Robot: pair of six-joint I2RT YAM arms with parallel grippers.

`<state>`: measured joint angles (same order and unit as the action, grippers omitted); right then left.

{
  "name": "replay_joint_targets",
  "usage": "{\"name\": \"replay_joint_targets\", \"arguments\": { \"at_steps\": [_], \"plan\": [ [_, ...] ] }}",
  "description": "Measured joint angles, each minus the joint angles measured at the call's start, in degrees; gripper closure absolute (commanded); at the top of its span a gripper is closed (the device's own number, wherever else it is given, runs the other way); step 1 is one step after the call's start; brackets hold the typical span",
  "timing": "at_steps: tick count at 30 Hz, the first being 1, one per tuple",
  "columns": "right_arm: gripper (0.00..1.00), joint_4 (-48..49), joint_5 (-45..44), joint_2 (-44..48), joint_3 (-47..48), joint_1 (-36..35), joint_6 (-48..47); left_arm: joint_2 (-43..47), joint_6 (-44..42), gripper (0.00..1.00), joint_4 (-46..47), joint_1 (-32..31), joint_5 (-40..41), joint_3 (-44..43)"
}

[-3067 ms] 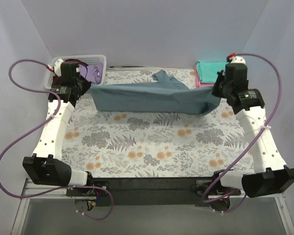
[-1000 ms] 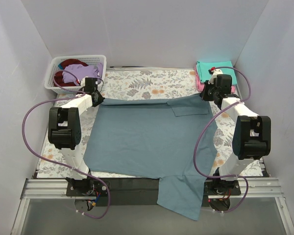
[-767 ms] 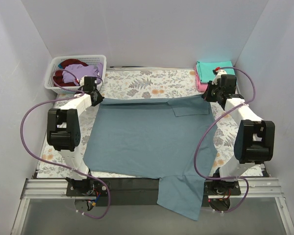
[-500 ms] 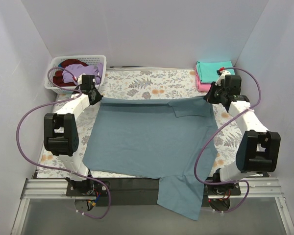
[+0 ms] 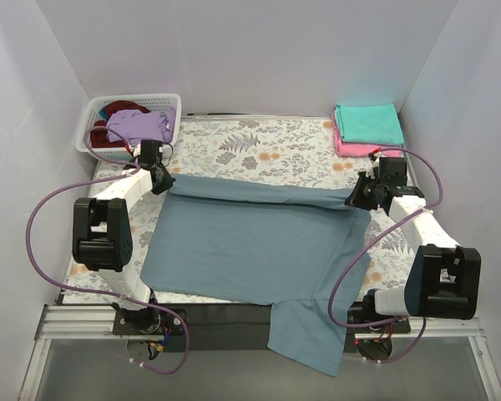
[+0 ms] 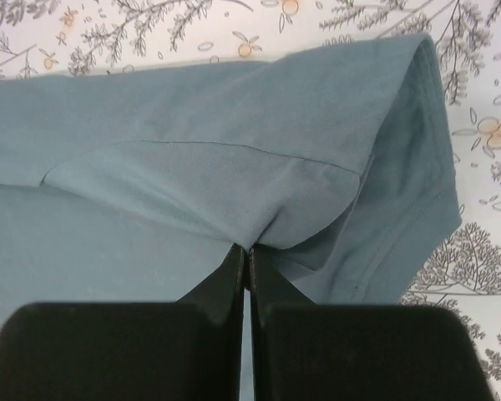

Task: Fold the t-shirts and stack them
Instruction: Fold the tshirt

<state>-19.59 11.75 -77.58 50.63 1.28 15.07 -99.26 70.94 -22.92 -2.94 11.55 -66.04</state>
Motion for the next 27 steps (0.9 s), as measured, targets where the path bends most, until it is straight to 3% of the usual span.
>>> {"name": "replay_joint_targets", "arguments": {
  "at_steps": [8,27],
  "plan": [
    [0.99,-0.7,0.3,3.9,-5.5,0.0,0.9,0.0,0.0,1.00,-1.0,0.1,0.0,3.0],
    [0.99,-1.8,0.8,6.4,-4.7,0.0,1.5,2.5,0.1,1.00,-1.9,0.2,1.0,3.1]
  ]
}}
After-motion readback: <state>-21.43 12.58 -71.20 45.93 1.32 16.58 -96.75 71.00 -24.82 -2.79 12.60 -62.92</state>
